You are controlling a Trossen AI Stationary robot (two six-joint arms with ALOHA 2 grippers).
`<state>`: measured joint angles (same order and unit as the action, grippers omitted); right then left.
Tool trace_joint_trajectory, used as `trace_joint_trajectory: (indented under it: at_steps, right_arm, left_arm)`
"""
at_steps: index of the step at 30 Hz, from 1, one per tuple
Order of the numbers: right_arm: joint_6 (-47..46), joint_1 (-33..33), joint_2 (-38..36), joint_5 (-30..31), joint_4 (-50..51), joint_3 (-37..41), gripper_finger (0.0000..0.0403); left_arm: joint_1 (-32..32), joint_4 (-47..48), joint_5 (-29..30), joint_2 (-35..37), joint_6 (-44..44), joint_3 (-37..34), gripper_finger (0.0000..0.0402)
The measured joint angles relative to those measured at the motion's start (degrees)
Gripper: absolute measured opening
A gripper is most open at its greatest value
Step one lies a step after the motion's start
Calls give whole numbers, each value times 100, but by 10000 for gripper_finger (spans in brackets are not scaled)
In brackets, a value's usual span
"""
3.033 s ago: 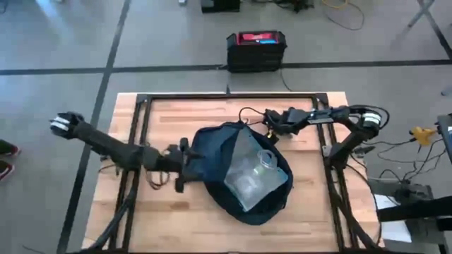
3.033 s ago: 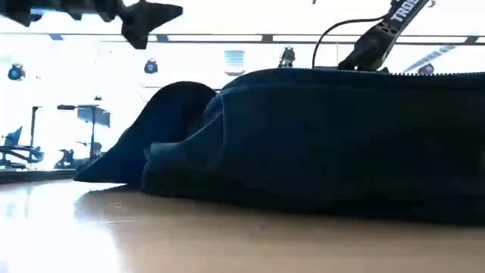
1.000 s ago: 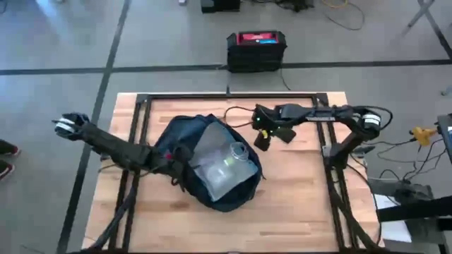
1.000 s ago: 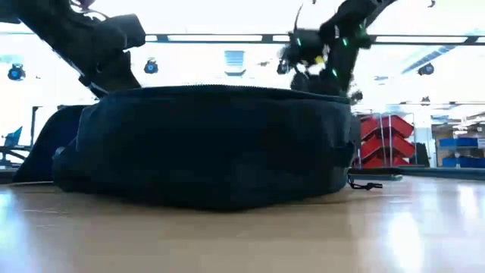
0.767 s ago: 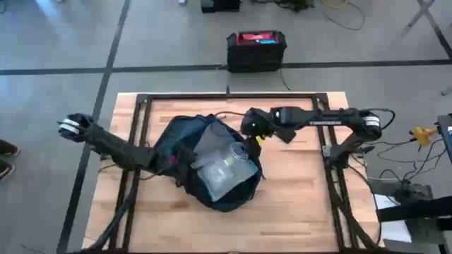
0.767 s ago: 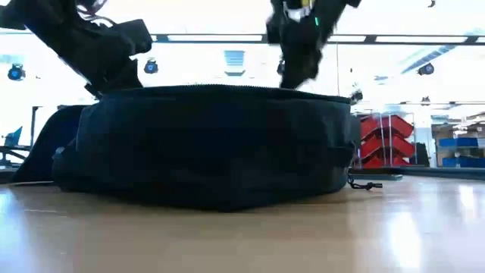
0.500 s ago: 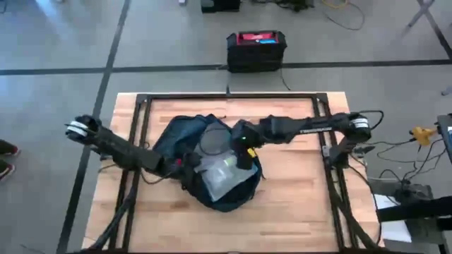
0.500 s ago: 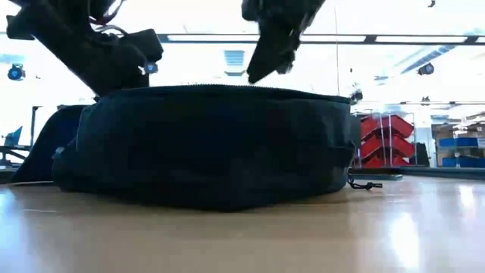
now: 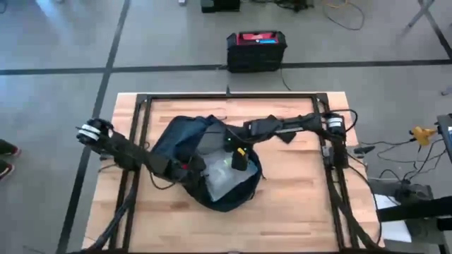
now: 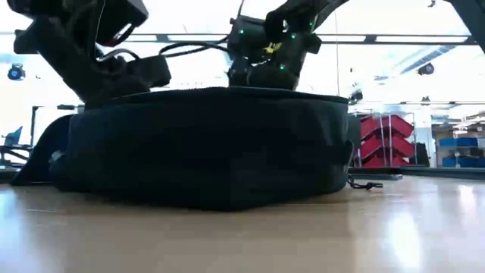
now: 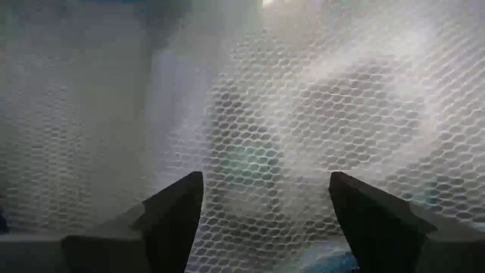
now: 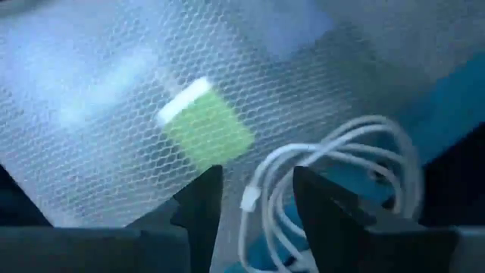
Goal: Unpack backpack
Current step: Remove the white charger cable from the black backpack
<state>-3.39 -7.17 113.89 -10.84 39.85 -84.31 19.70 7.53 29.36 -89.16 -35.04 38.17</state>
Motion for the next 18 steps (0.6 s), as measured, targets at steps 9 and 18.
trace_joint_trajectory:
  at_steps: [9,18]
  right_arm:
    - [-138,-17,312,-17,35,16,56]
    - [-30,106,-714,8,335,33,5]
  left_arm:
    - [16,-1,-19,-27,-44,-28,272]
    - [26,-9,-24,-10,-365,-147,272]
